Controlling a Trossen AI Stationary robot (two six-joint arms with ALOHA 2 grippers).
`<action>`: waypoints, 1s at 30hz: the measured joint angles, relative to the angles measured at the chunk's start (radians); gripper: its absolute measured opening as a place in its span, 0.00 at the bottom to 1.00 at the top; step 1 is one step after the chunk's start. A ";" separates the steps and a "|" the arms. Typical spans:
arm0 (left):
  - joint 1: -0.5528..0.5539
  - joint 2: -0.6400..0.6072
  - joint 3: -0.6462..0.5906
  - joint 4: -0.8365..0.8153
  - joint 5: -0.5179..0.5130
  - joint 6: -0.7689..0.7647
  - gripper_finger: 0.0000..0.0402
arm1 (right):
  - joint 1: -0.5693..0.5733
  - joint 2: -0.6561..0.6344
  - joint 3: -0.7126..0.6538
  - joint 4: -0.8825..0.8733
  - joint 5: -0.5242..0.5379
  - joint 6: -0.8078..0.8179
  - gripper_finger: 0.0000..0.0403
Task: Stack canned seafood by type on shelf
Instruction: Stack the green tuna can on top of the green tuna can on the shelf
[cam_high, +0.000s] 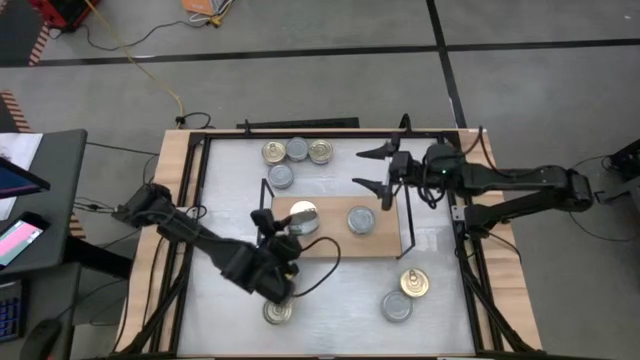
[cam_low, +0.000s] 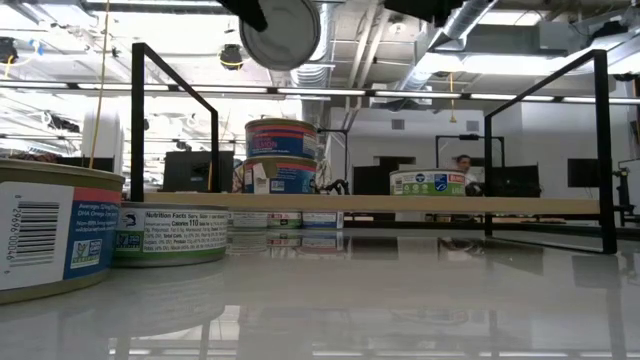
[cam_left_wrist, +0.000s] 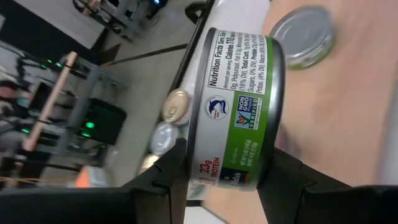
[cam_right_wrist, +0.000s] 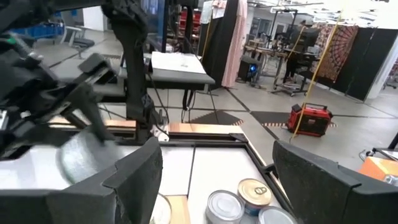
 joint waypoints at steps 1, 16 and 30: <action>0.011 0.000 0.000 0.000 0.000 0.030 0.35 | -0.002 -0.004 -0.005 -0.003 0.000 0.000 0.82; 0.153 0.002 0.000 0.321 0.115 0.609 0.35 | -0.013 -0.094 -0.015 -0.180 0.023 0.132 0.82; 0.304 0.002 0.000 0.644 0.387 1.068 0.35 | 0.277 -0.341 -0.160 -0.297 0.416 0.303 0.82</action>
